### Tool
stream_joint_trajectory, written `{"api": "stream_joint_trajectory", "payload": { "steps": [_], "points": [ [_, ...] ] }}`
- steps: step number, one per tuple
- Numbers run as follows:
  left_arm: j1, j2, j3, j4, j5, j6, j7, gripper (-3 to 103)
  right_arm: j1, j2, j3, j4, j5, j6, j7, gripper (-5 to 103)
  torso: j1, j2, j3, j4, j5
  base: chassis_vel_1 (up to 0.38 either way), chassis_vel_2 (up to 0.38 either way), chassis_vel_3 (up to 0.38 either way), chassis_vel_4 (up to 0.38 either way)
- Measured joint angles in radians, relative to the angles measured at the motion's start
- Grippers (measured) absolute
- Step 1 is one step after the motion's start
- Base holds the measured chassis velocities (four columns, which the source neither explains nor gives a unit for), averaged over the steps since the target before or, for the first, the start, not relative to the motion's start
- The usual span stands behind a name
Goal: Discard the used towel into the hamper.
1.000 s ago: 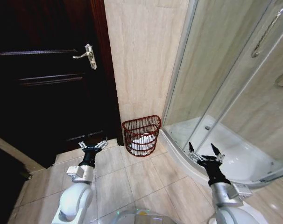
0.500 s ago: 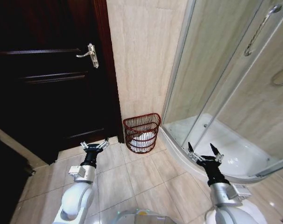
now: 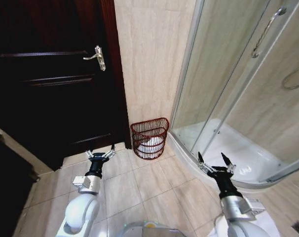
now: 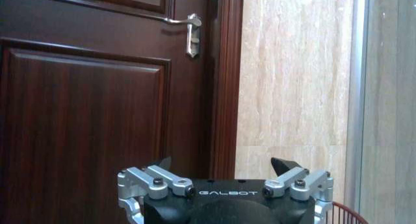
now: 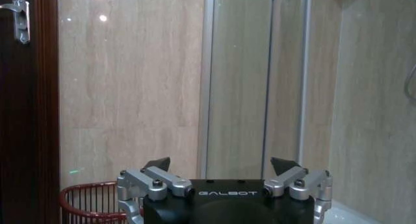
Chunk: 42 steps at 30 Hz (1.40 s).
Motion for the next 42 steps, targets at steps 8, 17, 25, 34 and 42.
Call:
{"api": "stream_joint_trajectory", "payload": {
  "steps": [8,17,25,34,42],
  "points": [
    [0.000,-0.004,0.015,0.000,0.037,0.008,-0.009,100,0.005,0.000,0.009,-0.008,0.011,0.020,0.024,100,0.000,0.000,0.000,0.0000,0.0000,0.025,-0.031,-0.026,0.024],
    [-0.004,-0.010,0.021,0.002,0.049,0.019,-0.022,100,0.010,0.000,0.007,-0.014,0.033,0.049,0.070,100,0.000,0.000,0.000,0.0000,0.0000,-0.028,-0.015,-0.024,-0.032],
    [-0.004,-0.016,0.037,0.010,0.046,-0.020,-0.048,100,0.013,0.000,0.001,-0.011,0.026,0.015,0.148,100,0.000,0.000,0.000,-0.0002,0.0001,-0.036,-0.043,-0.054,-0.061],
    [-0.001,-0.017,0.044,0.006,0.051,-0.023,-0.051,100,0.003,0.000,0.009,-0.014,0.039,0.042,0.168,100,0.000,0.000,0.000,0.0000,-0.0001,-0.024,-0.013,0.015,0.017],
    [-0.001,-0.011,0.046,0.003,0.050,-0.023,-0.050,100,-0.003,0.000,0.008,-0.016,0.039,0.055,0.169,100,0.000,0.000,0.000,0.0000,0.0002,-0.125,-0.125,0.116,0.116]
  ]
}}
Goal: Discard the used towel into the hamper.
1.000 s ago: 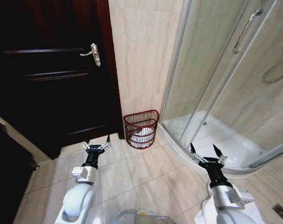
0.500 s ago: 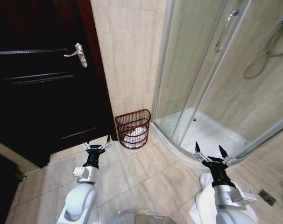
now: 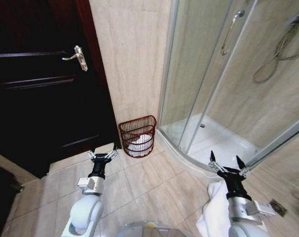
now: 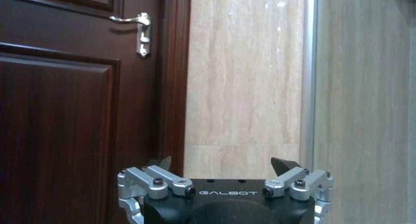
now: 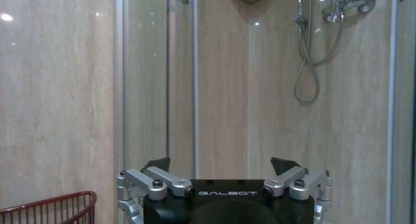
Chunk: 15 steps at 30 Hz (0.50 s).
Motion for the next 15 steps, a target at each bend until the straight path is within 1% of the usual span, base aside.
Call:
{"api": "stream_joint_trajectory", "payload": {
  "steps": [4,15],
  "points": [
    [0.004,0.000,-0.003,0.000,-0.001,0.000,0.001,100,-0.004,0.000,0.000,0.000,0.000,0.005,-0.001,100,0.000,0.000,0.000,0.0000,0.0000,-0.102,-0.122,0.076,0.101],
    [0.004,-0.001,-0.005,0.000,-0.004,-0.003,0.002,100,-0.007,0.000,-0.002,-0.005,0.000,0.009,-0.006,100,0.000,0.000,0.000,0.0000,-0.0001,-0.075,-0.070,0.079,0.085]
  ]
}}
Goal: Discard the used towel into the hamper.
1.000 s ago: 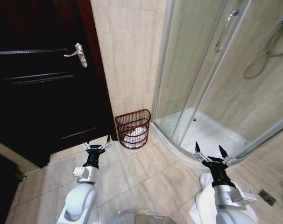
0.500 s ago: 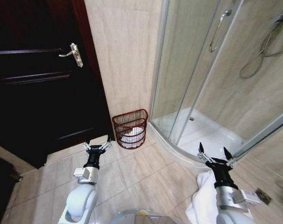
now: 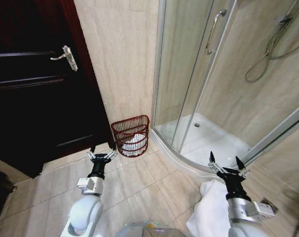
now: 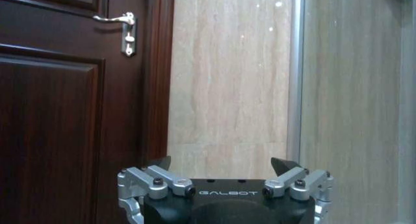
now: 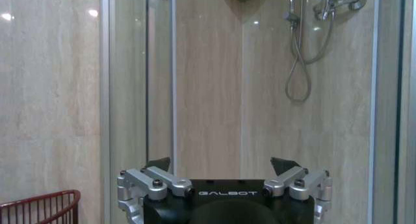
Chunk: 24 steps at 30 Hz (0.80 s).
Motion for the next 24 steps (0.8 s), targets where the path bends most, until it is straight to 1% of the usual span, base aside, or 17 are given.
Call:
{"api": "stream_joint_trajectory", "payload": {
  "steps": [15,24],
  "points": [
    [-0.003,-0.001,0.027,-0.003,0.006,0.007,0.004,100,0.000,0.000,0.001,-0.004,0.003,0.000,-0.001,100,0.000,0.000,0.000,0.0001,0.0000,-0.086,-0.090,0.094,0.090],
    [-0.015,0.000,0.041,-0.003,0.020,0.029,0.000,100,0.000,0.000,0.003,-0.011,0.006,0.009,-0.001,100,0.000,0.000,0.000,0.0000,-0.0001,-0.076,-0.080,0.088,0.075]
  ]
}}
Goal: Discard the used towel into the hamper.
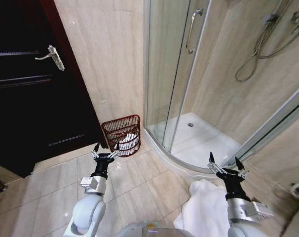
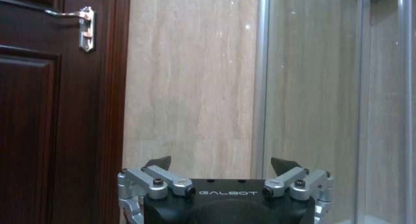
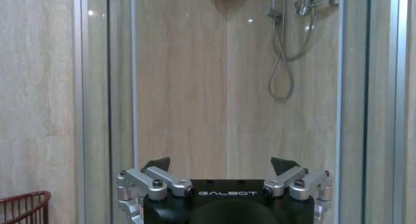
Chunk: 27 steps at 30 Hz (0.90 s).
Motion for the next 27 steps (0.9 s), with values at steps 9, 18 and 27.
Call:
{"api": "stream_joint_trajectory", "payload": {
  "steps": [9,18,27],
  "points": [
    [-0.005,0.002,0.004,-0.006,0.004,0.015,-0.012,100,0.021,0.000,0.000,-0.008,0.005,0.038,0.012,100,0.000,0.000,0.000,0.0001,0.0001,-0.019,-0.024,0.021,0.023],
    [-0.009,0.002,0.013,-0.008,0.005,0.018,-0.013,100,0.022,0.000,-0.002,-0.004,0.019,0.037,0.020,100,0.000,0.000,0.000,0.0001,0.0001,-0.033,-0.026,-0.034,-0.045],
    [-0.019,0.001,0.032,-0.005,0.016,0.020,-0.018,100,0.015,0.000,0.001,-0.006,0.030,0.039,0.022,100,0.000,0.000,0.000,0.0000,0.0001,-0.102,-0.085,-0.065,-0.085]
  ]
}}
